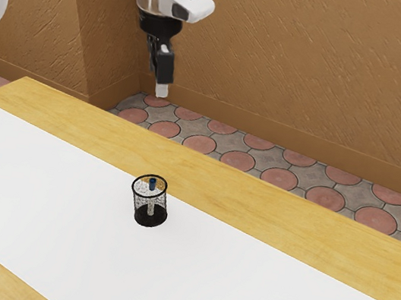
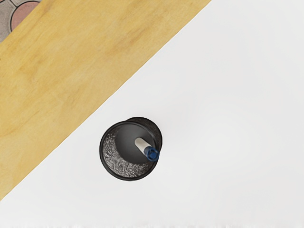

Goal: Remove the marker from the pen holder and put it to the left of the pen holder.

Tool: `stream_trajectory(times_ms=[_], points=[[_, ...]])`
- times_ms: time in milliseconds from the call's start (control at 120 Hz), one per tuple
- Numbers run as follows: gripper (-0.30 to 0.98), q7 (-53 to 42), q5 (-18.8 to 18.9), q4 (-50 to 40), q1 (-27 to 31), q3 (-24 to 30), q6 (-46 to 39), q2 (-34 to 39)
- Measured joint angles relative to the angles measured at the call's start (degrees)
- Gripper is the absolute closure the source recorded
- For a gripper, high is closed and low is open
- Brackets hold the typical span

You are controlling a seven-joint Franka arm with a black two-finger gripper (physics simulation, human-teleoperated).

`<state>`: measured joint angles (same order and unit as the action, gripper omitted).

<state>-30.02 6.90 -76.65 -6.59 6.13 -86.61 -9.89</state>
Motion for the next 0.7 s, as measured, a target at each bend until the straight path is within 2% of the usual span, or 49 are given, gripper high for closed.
stream_trajectory(times_ms=[92, 242, 367, 458, 600, 700], points=[[0.00, -2.06, 1.52, -0.20, 0.33, 0.00, 0.20, -1.86], [0.00, -4.83, 5.10, -0.74, 0.06, 0.07, 0.49, -9.29], [0.00, -6.62, 9.04, -2.77, -3.86, -0.26, 0.68, -12.85], [0.00, -7.71, 11.28, -4.12, -4.33, -0.33, 0.77, -15.57], [0.00, -9.13, 12.11, -4.95, -3.55, -1.01, 0.84, -19.35], [0.00, -9.93, 10.92, -4.54, -2.51, -1.33, 0.76, -21.83]])
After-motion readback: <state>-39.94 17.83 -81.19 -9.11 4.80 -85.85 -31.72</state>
